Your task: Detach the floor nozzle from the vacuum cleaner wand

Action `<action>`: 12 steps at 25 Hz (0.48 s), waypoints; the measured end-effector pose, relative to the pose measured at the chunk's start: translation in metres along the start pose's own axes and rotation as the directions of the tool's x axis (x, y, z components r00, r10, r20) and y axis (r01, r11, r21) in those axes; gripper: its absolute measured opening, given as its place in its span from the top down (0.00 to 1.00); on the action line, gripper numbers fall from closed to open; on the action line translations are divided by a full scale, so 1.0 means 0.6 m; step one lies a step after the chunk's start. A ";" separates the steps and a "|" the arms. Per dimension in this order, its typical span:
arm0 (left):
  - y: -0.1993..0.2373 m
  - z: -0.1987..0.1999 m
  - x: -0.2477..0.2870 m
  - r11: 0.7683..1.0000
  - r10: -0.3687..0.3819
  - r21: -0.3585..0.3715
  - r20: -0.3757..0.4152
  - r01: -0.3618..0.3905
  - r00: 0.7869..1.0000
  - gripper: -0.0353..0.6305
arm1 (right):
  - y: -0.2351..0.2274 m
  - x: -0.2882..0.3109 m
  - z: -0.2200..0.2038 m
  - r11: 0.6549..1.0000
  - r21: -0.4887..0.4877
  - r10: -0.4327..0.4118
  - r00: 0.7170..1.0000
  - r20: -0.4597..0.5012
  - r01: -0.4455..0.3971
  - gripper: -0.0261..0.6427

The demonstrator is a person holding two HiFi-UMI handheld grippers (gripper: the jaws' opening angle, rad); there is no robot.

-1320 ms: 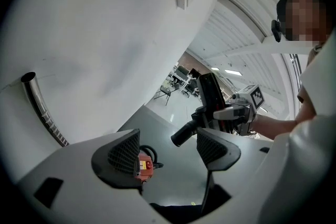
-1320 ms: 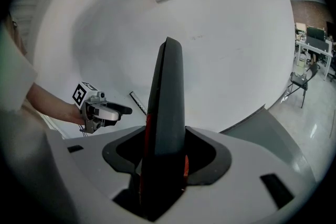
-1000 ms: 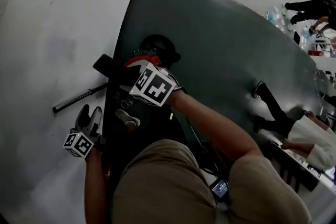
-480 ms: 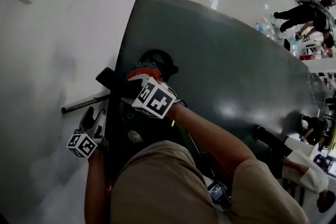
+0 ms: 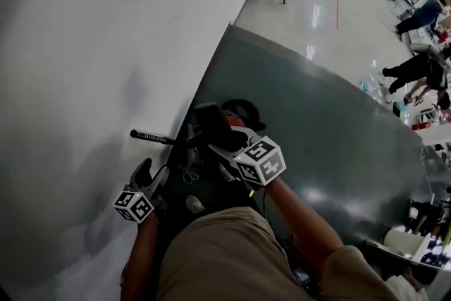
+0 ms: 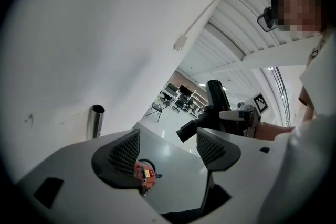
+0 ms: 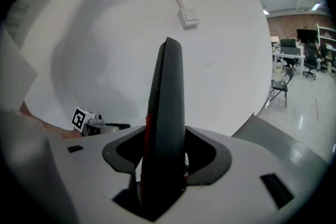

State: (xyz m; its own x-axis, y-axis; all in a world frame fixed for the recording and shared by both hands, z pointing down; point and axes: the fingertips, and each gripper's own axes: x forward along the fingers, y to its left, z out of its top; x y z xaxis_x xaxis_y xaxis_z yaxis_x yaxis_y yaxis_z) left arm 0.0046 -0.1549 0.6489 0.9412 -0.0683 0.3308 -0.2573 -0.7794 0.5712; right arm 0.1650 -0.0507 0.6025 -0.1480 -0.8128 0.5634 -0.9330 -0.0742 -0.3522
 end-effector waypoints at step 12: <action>0.049 -0.026 -0.203 0.999 0.032 -0.037 0.122 -0.028 0.992 0.45 | 0.163 -0.002 -0.059 0.999 0.039 -0.028 0.999 0.044 0.027 0.62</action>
State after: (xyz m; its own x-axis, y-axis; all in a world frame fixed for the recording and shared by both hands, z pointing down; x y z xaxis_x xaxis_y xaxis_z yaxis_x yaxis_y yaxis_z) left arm -0.1209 -0.1596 0.6371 0.9521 -0.1691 0.2547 -0.2915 -0.7537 0.5891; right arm 0.0625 -0.0363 0.5936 -0.1069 -0.8349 0.5399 -0.9231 -0.1184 -0.3659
